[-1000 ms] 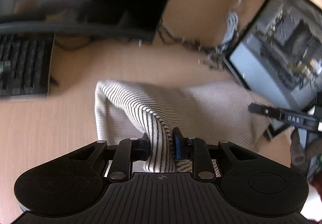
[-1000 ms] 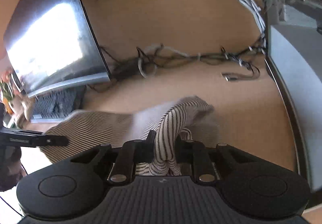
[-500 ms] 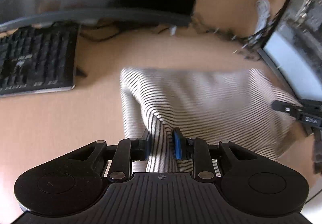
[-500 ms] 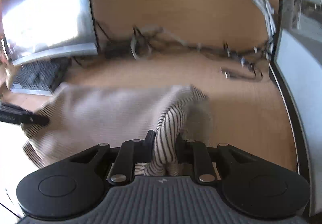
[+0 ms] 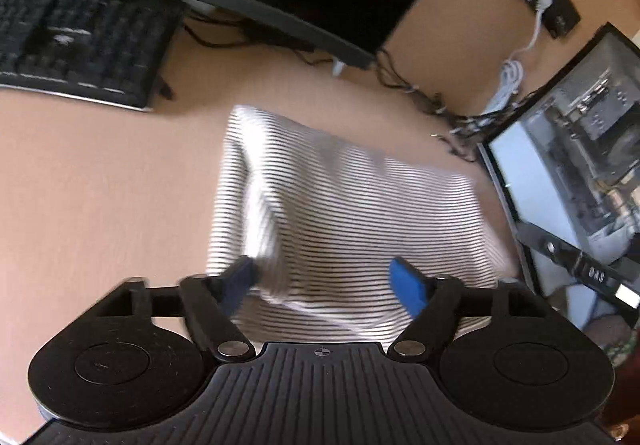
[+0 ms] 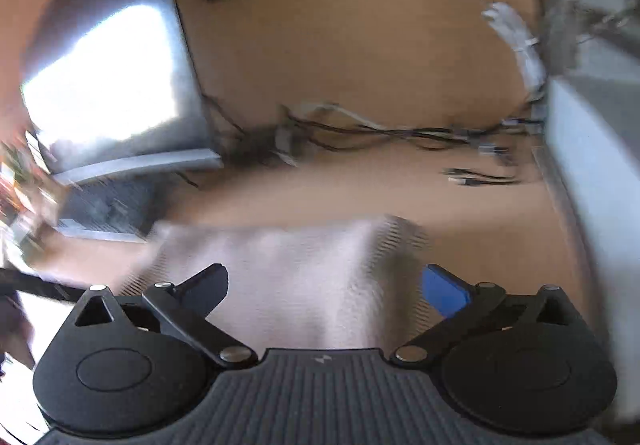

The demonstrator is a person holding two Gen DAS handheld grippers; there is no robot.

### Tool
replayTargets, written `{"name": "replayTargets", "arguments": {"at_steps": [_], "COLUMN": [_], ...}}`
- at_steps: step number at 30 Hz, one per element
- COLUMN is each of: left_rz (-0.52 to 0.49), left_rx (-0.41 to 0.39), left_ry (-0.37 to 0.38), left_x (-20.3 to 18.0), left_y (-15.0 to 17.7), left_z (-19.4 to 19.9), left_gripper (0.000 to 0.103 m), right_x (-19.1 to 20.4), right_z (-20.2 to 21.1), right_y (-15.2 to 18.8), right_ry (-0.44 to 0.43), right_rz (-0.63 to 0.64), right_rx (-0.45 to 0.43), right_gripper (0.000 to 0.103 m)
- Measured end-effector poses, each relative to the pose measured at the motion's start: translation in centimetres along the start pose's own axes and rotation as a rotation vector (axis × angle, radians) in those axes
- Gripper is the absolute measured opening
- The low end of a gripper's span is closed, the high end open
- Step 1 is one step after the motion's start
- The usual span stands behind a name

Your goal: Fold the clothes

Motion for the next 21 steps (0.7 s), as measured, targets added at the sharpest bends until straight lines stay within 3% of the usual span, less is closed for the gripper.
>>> {"name": "replayTargets", "arguments": {"at_steps": [3,10,12,14,17,21], "left_rz": [0.0,-0.026,-0.012,0.006,0.042,0.046], "left_rx": [0.013,-0.145,-0.162,-0.117,0.019,0.122], "left_ry": [-0.006,-0.104,-0.077,0.013,0.122,0.071], "left_x": [-1.3,-3.0,-3.3,-4.0,-4.2,-2.5], "left_y": [0.4,-1.0,-1.6,-1.8,-0.6,1.0], "left_z": [-1.5,1.1,2.1,2.0,-0.5,-4.5], "left_gripper": [0.091,0.09,0.09,0.094,0.095,0.093], "right_x": [-1.3,-2.1,-1.9,-1.7,-1.4,-1.1], "right_z": [-3.4,-5.5,-5.3,-5.1,-4.9,-4.5], "right_y": [0.5,2.9,3.1,3.4,3.7,4.1], "right_ry": [-0.113,-0.046,-0.04,-0.035,-0.026,-0.014], "right_rz": [-0.131,-0.166,-0.162,-0.159,-0.153,-0.146], "right_rx": [0.042,0.06,0.058,0.055,0.052,0.048], "right_gripper": [0.103,0.103,0.103,0.103,0.103,0.103]}}
Point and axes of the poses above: each gripper's, at about its wrist camera, not at the fingertips, and z roughly against the way its jaws point, x to its left, y to its underside, the point moved 5 cm from there along -z, roughly the way its jaws point, and after that the axes turned 13 degrees about z, right-handed, at the moved point
